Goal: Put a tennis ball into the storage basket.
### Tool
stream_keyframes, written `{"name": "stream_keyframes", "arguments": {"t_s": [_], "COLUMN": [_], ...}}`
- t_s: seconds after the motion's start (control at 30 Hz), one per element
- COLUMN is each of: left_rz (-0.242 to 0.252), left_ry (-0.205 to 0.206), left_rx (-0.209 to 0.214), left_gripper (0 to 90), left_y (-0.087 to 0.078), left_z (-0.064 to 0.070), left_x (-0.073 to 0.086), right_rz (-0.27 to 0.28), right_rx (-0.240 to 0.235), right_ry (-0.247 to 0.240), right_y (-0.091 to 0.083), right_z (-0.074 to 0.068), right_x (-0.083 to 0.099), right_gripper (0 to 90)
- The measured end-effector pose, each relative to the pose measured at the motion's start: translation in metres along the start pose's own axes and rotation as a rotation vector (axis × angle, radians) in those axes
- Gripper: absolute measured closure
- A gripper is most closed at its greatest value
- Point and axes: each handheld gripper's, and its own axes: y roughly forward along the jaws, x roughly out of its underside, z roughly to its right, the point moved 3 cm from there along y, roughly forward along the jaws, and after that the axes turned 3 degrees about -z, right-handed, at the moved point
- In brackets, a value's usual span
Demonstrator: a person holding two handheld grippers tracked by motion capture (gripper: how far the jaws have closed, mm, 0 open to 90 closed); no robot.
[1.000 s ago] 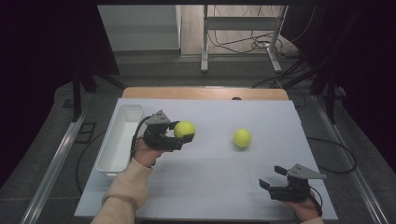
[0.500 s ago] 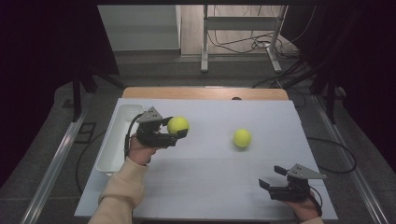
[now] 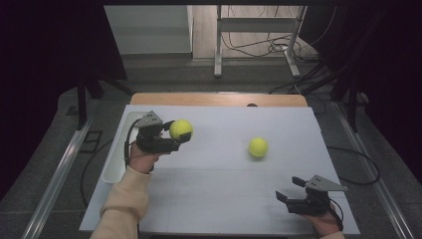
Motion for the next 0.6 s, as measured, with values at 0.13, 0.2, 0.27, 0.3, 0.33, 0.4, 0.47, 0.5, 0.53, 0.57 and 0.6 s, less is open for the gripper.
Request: {"name": "stream_keyframes", "arguments": {"t_s": [0.13, 0.2, 0.27, 0.3, 0.33, 0.4, 0.47, 0.5, 0.53, 0.57, 0.6], "left_rz": [0.01, 0.018, 0.023, 0.026, 0.027, 0.031, 0.034, 0.034, 0.036, 0.037, 0.039], "left_ry": [-0.006, -0.01, -0.014, -0.017, -0.016, -0.02, -0.026, -0.026, -0.027, -0.028, -0.03], "left_rx": [-0.011, -0.016, -0.019, -0.024, -0.024, -0.026, -0.03, -0.03, -0.033, -0.034, -0.037], "left_gripper": [26.5, 26.5, 26.6, 26.6, 26.6, 26.6, 26.5, 26.6, 26.6, 26.5, 26.6], "left_y": [-0.002, -0.004, -0.006, -0.007, -0.008, -0.01, -0.012, -0.012, -0.013, -0.014, -0.015], "left_z": [-0.003, -0.004, -0.006, -0.006, -0.007, -0.009, -0.01, -0.01, -0.011, -0.012, -0.013], "left_x": [0.0, 0.0, 0.0, -0.001, -0.001, -0.001, -0.001, -0.001, -0.001, -0.001, -0.001], "right_rz": [-0.003, -0.003, -0.004, -0.004, -0.004, -0.004, -0.004, -0.005, -0.005, -0.005, -0.006], "right_rx": [0.002, 0.002, 0.003, 0.003, 0.003, 0.003, 0.003, 0.003, 0.003, 0.004, 0.004], "right_ry": [-0.002, -0.002, -0.003, -0.003, -0.003, -0.003, -0.003, -0.002, -0.002, -0.003, -0.003], "right_y": [0.0, 0.0, 0.0, 0.0, 0.0, 0.0, 0.0, 0.0, 0.0, 0.0, 0.0], "right_z": [0.0, 0.0, 0.0, 0.0, 0.0, 0.0, 0.0, 0.0, 0.0, 0.0, 0.0], "right_x": [0.0, 0.0, 0.0, 0.0, 0.0, 0.0, 0.0, 0.0, 0.0, 0.0, 0.001], "right_gripper": [13.2, 13.2, 13.2, 13.2, 13.2, 13.2, 13.2, 13.2, 13.2, 13.2, 13.2]}}
